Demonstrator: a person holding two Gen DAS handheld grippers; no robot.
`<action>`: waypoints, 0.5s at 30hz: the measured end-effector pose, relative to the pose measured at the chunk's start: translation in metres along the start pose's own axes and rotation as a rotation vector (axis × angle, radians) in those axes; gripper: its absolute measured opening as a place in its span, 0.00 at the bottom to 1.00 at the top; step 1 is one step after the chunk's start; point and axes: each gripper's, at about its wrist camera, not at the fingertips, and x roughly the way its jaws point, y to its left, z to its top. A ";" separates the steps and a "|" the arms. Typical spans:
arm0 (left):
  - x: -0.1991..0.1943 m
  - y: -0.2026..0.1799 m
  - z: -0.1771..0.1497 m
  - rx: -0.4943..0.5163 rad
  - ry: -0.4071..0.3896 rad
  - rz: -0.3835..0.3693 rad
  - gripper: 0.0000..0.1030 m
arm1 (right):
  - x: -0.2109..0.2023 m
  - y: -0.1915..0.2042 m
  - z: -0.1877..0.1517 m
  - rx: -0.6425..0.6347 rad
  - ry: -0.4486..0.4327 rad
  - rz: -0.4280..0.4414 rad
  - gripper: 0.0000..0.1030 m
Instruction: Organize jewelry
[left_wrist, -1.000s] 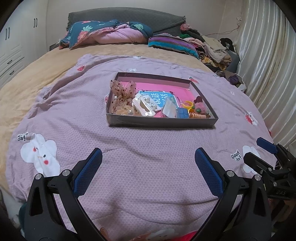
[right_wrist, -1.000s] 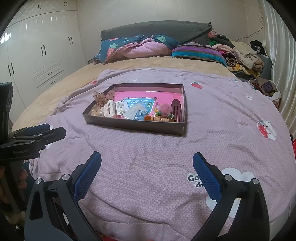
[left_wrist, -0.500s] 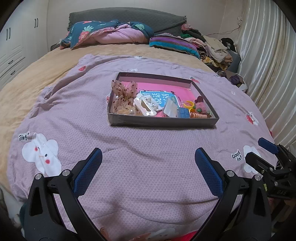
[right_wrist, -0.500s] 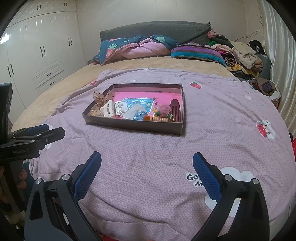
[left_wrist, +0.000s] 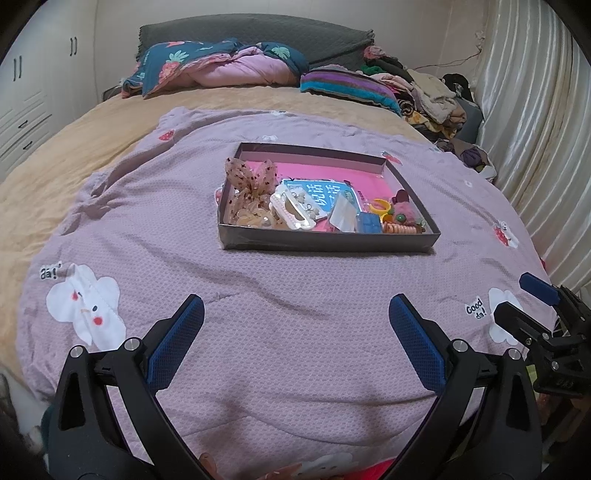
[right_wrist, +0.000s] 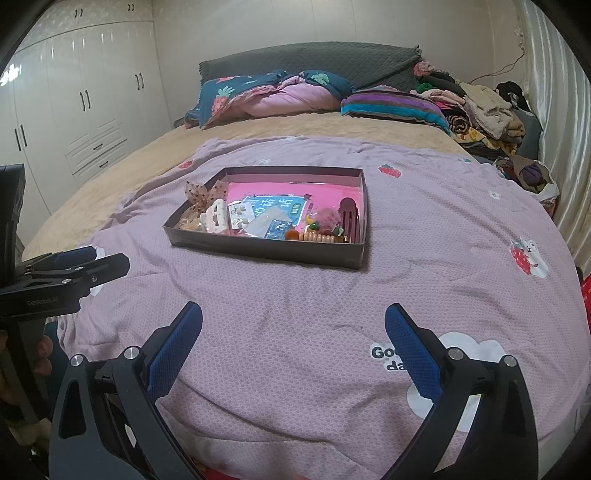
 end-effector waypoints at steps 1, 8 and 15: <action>0.000 0.001 0.000 0.000 0.000 0.000 0.91 | 0.000 -0.001 0.000 0.002 0.001 0.000 0.96; 0.002 0.003 -0.003 -0.001 0.011 0.006 0.91 | -0.001 -0.001 -0.002 0.001 0.002 -0.003 0.96; 0.005 0.005 -0.003 -0.005 0.023 0.012 0.91 | -0.001 -0.002 -0.002 0.004 0.005 -0.009 0.96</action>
